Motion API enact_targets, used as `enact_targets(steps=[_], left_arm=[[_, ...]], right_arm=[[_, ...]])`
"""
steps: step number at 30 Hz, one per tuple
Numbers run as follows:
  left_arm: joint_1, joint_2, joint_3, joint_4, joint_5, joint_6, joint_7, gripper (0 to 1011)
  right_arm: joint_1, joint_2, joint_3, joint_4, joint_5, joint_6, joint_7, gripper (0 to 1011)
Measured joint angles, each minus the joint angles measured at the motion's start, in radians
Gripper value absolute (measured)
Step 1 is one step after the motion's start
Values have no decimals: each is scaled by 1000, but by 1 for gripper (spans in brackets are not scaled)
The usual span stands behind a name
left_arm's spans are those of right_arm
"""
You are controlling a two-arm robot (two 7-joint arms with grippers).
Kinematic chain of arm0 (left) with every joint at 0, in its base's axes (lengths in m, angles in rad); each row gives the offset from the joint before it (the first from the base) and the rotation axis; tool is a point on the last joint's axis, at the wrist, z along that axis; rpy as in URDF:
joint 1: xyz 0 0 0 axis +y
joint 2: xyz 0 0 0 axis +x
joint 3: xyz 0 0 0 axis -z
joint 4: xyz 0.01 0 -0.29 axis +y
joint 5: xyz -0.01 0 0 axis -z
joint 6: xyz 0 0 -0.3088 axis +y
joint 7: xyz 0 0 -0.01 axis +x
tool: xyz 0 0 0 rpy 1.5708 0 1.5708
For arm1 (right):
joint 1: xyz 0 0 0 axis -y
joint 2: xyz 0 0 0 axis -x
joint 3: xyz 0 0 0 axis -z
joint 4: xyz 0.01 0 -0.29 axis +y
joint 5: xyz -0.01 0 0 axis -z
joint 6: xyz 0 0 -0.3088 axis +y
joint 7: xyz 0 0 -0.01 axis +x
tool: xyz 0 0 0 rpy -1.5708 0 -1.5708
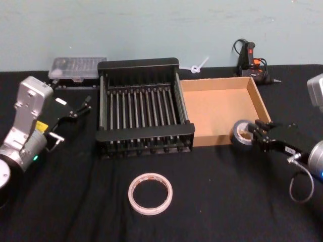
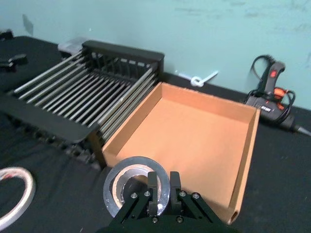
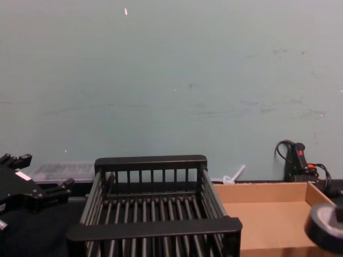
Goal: Pick up the white tape and place it into the black box , Pick up the silver tape and place it into the brown box.
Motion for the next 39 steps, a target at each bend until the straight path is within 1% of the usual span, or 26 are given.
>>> enact_targets(steps=[6, 8, 9, 12, 15, 19, 20, 22, 23, 25, 26, 29, 32, 35, 36, 39], left_arm=[[0, 0, 0, 0, 0, 0, 0, 1001], [0, 0, 0, 0, 0, 0, 0, 1001], [0, 0, 0, 0, 0, 0, 0, 1001], [0, 0, 0, 0, 0, 0, 0, 1001], [0, 0, 0, 0, 0, 0, 0, 1001], [0, 0, 0, 0, 0, 0, 0, 1001], [0, 0, 0, 0, 0, 0, 0, 1001], [0, 0, 0, 0, 0, 0, 0, 1001], [0, 0, 0, 0, 0, 0, 0, 1001], [0, 0, 0, 0, 0, 0, 0, 1001], [0, 0, 0, 0, 0, 0, 0, 1001], [0, 0, 0, 0, 0, 0, 0, 1001], [0, 0, 0, 0, 0, 0, 0, 1001], [0, 0, 0, 0, 0, 0, 0, 1001], [0, 0, 0, 0, 0, 0, 0, 1001], [0, 0, 0, 0, 0, 0, 0, 1002]], right_arm=[[84, -29, -20, 55, -4, 0, -17, 157], [93, -33, -22, 63, -5, 1, -19, 157], [123, -43, -31, 86, -11, 4, -21, 157], [154, -55, -41, 113, -16, 5, -21, 157], [206, -76, -57, 163, -24, 10, -20, 156], [250, -96, -71, 209, -32, 11, -20, 157], [274, -106, -78, 235, -37, 11, -18, 157], [297, -116, -86, 260, -43, 11, -17, 157], [321, -128, -94, 288, -49, 10, -16, 157], [344, -140, -101, 316, -57, 8, -17, 157], [368, -155, -109, 346, -64, 5, -17, 157], [398, -173, -118, 386, -75, 1, -17, 157], [445, -202, -136, 455, -95, -2, -17, 157], [470, -221, -144, 500, -107, -3, -17, 157], [483, -231, -148, 527, -115, -3, -18, 157], [504, -250, -152, 575, -126, -3, -18, 157]])
